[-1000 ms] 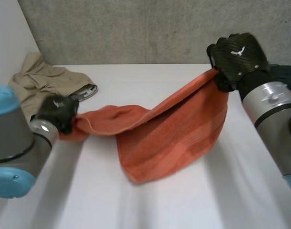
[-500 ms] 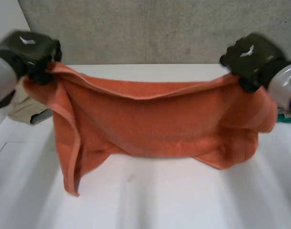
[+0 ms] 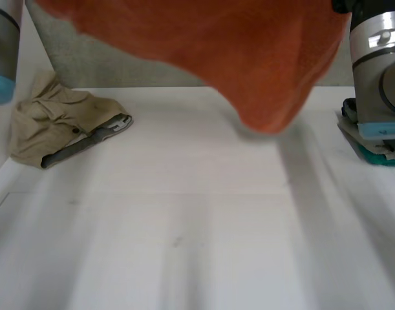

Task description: Fold the laundry.

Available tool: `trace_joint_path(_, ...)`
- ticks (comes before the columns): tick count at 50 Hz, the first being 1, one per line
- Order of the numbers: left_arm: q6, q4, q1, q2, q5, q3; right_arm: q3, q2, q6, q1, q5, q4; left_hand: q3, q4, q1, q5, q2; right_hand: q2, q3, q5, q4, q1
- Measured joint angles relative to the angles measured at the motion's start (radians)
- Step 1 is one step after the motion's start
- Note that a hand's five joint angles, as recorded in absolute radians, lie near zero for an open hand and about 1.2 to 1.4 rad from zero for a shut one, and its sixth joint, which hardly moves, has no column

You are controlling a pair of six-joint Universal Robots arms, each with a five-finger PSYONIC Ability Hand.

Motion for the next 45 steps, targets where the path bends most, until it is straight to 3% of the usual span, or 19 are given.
trace_joint_path(11,0.036,-0.040,0.000,-0.007,0.006,-0.361,0.241,-0.029,0.030,-0.003,-0.128,0.240,0.000,0.000,0.000,0.000,0.000,0.000,0.000,0.000,0.000,0.000)
trace_joint_path(20,0.186,0.060,0.009,-0.106,0.049,-0.609,0.426,0.062,-0.091,0.003,-0.174,0.357,0.000,0.000,0.000,0.000,0.001,0.000,0.000,0.000,0.000,0.000)
trace_joint_path(26,0.261,0.067,0.029,-0.171,0.056,-0.639,0.482,0.083,-0.161,-0.001,-0.174,0.353,-0.071,-0.082,-0.022,-0.062,-0.075,0.000,0.000,0.000,0.000,0.000)
trace_joint_path(28,0.277,0.058,0.036,-0.183,0.057,-0.639,0.494,0.082,-0.169,-0.002,-0.174,0.348,-0.212,-0.225,-0.169,-0.206,-0.220,0.000,0.000,0.000,0.000,0.000)
trace_joint_path(33,0.288,0.038,0.052,-0.186,0.057,-0.639,0.518,0.073,-0.172,-0.005,-0.172,0.327,-0.318,-0.335,-0.263,-0.319,-0.326,0.000,0.000,0.000,0.000,0.000)
trace_joint_path(38,0.281,0.030,0.059,-0.180,0.059,-0.642,0.525,0.063,-0.169,-0.008,-0.172,0.316,-0.297,-0.308,-0.228,-0.292,-0.297,0.000,0.000,0.000,0.000,0.000)
trace_joint_path(39,0.277,0.029,0.062,-0.180,0.061,-0.644,0.525,0.060,-0.168,-0.009,-0.171,0.315,-0.114,-0.121,-0.027,-0.110,-0.117,0.000,0.000,0.000,0.000,0.000)
trace_joint_path(41,0.273,0.027,0.064,-0.180,0.064,-0.645,0.524,0.058,-0.166,-0.011,-0.171,0.315,-0.046,-0.050,0.021,-0.043,-0.048,-0.004,-0.004,-0.003,-0.007,0.000)
trace_joint_path(45,0.267,0.017,0.071,-0.179,0.073,-0.647,0.514,0.053,-0.162,-0.018,-0.171,0.322,0.000,0.000,0.021,-0.021,-0.001,-0.223,-0.213,-0.219,-0.226,-0.169)
